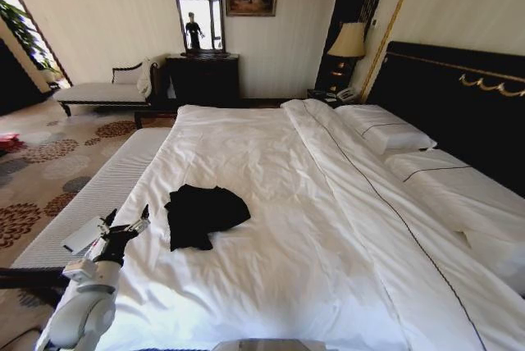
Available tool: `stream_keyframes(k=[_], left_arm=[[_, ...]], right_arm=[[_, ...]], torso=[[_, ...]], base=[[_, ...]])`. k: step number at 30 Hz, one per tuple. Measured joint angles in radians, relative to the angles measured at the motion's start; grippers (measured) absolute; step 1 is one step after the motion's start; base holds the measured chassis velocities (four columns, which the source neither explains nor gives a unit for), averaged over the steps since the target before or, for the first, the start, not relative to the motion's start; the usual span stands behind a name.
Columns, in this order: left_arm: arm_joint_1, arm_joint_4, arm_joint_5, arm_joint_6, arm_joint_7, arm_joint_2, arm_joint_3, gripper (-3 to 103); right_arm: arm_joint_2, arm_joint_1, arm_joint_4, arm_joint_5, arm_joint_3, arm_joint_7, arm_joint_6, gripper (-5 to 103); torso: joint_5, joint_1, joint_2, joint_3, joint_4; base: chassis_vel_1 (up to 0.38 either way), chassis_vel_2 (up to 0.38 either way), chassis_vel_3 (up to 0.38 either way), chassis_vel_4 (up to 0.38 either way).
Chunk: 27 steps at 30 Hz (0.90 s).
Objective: Fold the clothes on the bed.
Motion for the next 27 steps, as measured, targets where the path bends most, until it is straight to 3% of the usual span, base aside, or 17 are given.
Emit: stream_keyframes(k=[2,5,13,17,22,27], left_arm=[[-0.001,0.0,0.0,0.0,0.0,0.0,0.0,100],[-0.005,-0.002,-0.002,0.0,0.0,0.002,-0.001,100],[-0.007,-0.013,0.005,0.0,0.0,0.002,-0.002,100],[-0.004,-0.028,0.021,0.0,-0.001,-0.001,-0.001,100],[0.016,-0.052,0.036,-0.005,0.002,0.001,-0.01,100],[0.036,-0.078,0.04,-0.008,0.009,0.003,-0.015,100]], right_arm=[[0.001,-0.001,0.007,0.003,0.005,0.0,0.003,90],[0.001,0.001,0.038,0.018,0.027,0.008,0.016,100],[-0.03,0.014,0.086,0.072,0.071,-0.029,0.116,100],[-0.033,0.033,0.092,0.067,0.056,-0.164,0.305,100],[-0.025,0.039,0.149,0.107,0.039,-0.264,0.403,100],[-0.057,0.053,0.192,0.16,0.038,-0.32,0.431,100]], torso=[[0.0001,0.0,0.0,0.0,0.0001],[0.0003,0.0,0.0,0.0,0.0],[0.0002,0.0,0.0,0.0,0.0],[0.0004,0.0,0.0,0.0,0.0003],[0.0003,0.0,0.0,0.0,0.0],[0.0,0.0,0.0,0.0,0.0001]], base=[[0.0,0.0,0.0,0.0],[0.0,0.0,0.0,0.0],[0.0,0.0,0.0,0.0],[0.0,0.0,0.0,0.0],[0.0,0.0,0.0,0.0],[0.0,0.0,0.0,0.0]])
